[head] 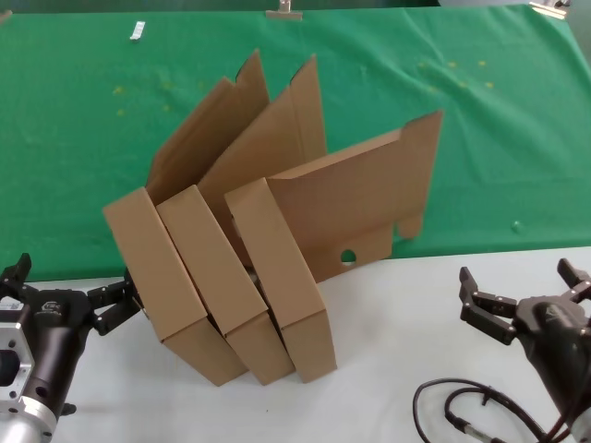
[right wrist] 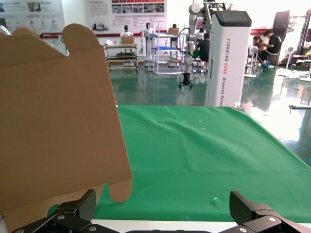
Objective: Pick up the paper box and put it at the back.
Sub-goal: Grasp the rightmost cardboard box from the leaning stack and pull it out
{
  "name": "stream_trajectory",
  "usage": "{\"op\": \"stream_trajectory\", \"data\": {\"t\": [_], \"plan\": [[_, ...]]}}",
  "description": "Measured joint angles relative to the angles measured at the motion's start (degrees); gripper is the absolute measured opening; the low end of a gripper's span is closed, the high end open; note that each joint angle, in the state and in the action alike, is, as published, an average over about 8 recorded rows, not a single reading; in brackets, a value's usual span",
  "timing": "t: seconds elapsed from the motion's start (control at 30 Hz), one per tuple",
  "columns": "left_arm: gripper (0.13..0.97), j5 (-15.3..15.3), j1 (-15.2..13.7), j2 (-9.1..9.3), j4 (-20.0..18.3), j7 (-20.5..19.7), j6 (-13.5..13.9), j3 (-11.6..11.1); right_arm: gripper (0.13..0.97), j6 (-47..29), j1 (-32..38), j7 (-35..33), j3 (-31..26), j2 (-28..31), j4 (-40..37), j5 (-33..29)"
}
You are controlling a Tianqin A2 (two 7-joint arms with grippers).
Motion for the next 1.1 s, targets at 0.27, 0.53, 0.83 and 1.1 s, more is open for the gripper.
{"op": "stream_trajectory", "data": {"t": [0.27,0.53,0.83,1.1], "plan": [[0.966,0.00,0.00,0.00,0.00,0.00,0.00,0.00,0.966,0.00,0.00,0.00,0.00,0.00,0.00,0.00],[0.966,0.00,0.00,0.00,0.00,0.00,0.00,0.00,0.966,0.00,0.00,0.00,0.00,0.00,0.00,0.00],[0.966,0.00,0.00,0.00,0.00,0.00,0.00,0.00,0.966,0.00,0.00,0.00,0.00,0.00,0.00,0.00],[0.966,0.00,0.00,0.00,0.00,0.00,0.00,0.00,0.966,0.00,0.00,0.00,0.00,0.00,0.00,0.00]]}}
